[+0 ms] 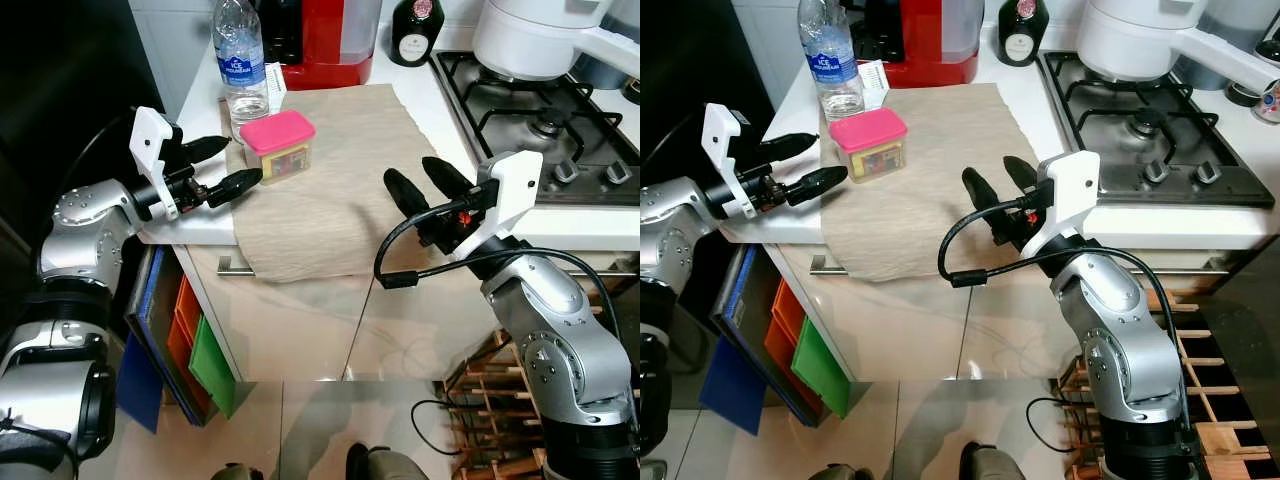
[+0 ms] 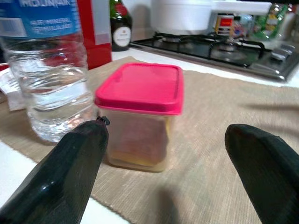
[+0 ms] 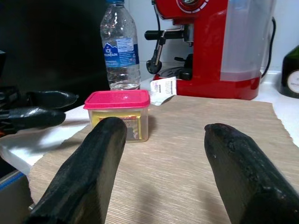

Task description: Restocking fridge

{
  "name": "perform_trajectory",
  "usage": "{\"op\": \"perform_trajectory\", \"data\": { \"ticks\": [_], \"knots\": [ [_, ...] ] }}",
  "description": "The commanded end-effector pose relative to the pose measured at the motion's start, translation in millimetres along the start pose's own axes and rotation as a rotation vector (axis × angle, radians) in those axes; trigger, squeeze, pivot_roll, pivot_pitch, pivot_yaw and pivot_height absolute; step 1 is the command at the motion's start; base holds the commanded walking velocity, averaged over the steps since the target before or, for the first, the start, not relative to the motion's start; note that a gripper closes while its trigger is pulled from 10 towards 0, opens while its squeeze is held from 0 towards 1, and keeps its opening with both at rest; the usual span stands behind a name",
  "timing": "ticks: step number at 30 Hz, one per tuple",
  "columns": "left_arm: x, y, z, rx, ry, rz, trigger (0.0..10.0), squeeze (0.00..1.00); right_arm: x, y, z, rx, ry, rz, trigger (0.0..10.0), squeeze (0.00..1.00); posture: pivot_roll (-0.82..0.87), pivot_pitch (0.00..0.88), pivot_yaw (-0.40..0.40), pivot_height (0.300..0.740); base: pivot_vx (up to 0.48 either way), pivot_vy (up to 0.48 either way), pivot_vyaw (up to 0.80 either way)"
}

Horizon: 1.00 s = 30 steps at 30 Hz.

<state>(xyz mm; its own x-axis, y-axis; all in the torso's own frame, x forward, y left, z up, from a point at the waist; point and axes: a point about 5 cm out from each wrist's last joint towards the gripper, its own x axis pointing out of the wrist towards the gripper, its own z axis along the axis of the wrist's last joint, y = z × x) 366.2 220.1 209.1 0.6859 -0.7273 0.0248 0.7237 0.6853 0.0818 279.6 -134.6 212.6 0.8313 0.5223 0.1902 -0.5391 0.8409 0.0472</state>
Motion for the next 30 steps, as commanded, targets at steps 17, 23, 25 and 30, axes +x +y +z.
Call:
{"op": "perform_trajectory", "data": {
  "ticks": [17,23,25,30],
  "knots": [
    [25.4,2.4,2,-0.036,-0.013,0.051,10.0,0.00,-0.4,-2.6,6,-0.006,-0.012,0.023,10.0,0.00,-0.20,0.000,-0.027,0.740,0.000,0.000,0.00],
    [30.3,2.2,6,-0.026,-0.008,0.043,10.0,0.00,-0.4,0.0,5,0.001,-0.013,0.026,10.0,0.00,-0.20,0.000,-0.022,0.740,0.000,0.000,0.00],
    [32.3,1.7,6,-0.020,-0.001,0.037,10.0,0.00,-0.9,0.6,4,0.004,-0.011,0.028,10.0,0.00,-0.20,0.000,-0.022,0.740,0.000,0.000,0.00],
    [35.3,0.7,6,-0.015,0.007,0.029,10.0,0.00,-1.4,2.4,4,0.007,-0.011,0.030,10.0,0.00,-0.21,0.000,-0.018,0.740,0.000,0.000,0.00]
  ]
}}
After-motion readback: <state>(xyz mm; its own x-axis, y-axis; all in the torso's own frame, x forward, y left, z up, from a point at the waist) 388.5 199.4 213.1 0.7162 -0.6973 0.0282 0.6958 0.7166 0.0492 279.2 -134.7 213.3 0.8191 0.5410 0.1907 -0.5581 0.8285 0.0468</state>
